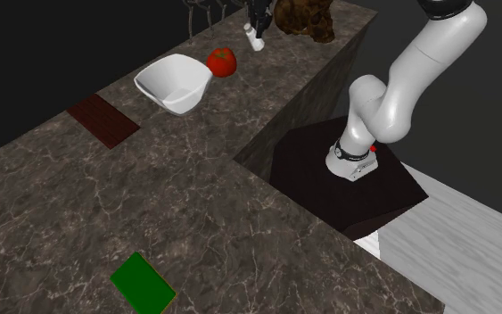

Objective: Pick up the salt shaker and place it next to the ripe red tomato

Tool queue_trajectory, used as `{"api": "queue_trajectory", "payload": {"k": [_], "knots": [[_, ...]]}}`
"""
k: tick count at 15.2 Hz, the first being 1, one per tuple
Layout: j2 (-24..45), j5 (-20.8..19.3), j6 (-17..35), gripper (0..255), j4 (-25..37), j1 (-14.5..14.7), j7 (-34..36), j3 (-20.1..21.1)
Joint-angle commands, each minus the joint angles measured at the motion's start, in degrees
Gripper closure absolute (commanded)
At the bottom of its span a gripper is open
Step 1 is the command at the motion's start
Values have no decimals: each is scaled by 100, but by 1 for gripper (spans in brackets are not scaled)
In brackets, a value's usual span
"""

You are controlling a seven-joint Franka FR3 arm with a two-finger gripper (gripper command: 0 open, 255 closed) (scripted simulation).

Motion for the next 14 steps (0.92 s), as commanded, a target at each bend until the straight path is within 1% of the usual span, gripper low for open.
{"api": "queue_trajectory", "payload": {"k": [1, 7, 14], "knots": [[22, 13, 158, 255, -138, 5, -20, -27], [103, 59, 633, 255, -554, 18, -127, -141], [103, 59, 633, 255, -554, 18, -127, -141]]}}
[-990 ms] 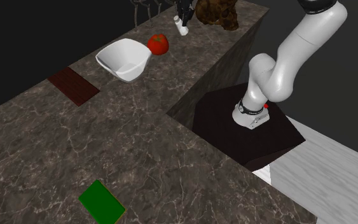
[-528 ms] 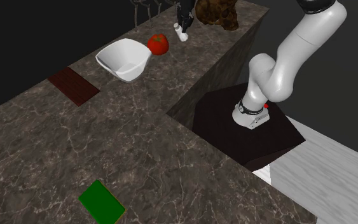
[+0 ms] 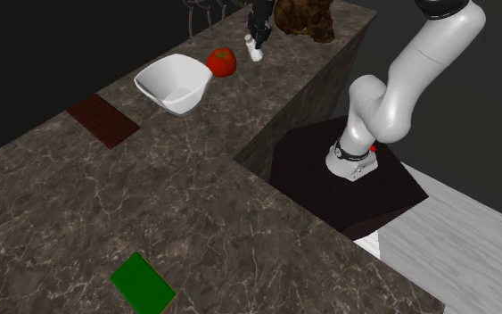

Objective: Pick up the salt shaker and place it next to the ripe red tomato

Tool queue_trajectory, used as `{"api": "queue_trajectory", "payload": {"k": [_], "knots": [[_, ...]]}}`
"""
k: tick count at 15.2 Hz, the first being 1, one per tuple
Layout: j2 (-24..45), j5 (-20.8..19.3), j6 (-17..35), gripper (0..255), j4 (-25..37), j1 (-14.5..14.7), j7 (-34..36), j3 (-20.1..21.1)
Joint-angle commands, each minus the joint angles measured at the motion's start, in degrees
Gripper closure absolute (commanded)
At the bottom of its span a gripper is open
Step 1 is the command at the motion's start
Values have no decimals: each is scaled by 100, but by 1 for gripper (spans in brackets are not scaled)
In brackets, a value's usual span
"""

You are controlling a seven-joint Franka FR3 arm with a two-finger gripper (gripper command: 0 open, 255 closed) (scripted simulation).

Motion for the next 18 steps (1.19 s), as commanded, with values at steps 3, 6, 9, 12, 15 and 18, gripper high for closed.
{"api": "queue_trajectory", "payload": {"k": [3, 6, 9, 12, 15, 18], "knots": [[0, 0, 1, 0, 0, 0, 0, 0], [0, 0, 1, 0, 0, 0, 0, 0], [-177, -115, -576, 0, 444, -70, 91, 127], [-209, -133, -727, 0, 571, -82, 106, 154], [-207, -132, -727, 0, 572, -81, 105, 153], [-207, -132, -727, 0, 572, -81, 105, 153]]}}
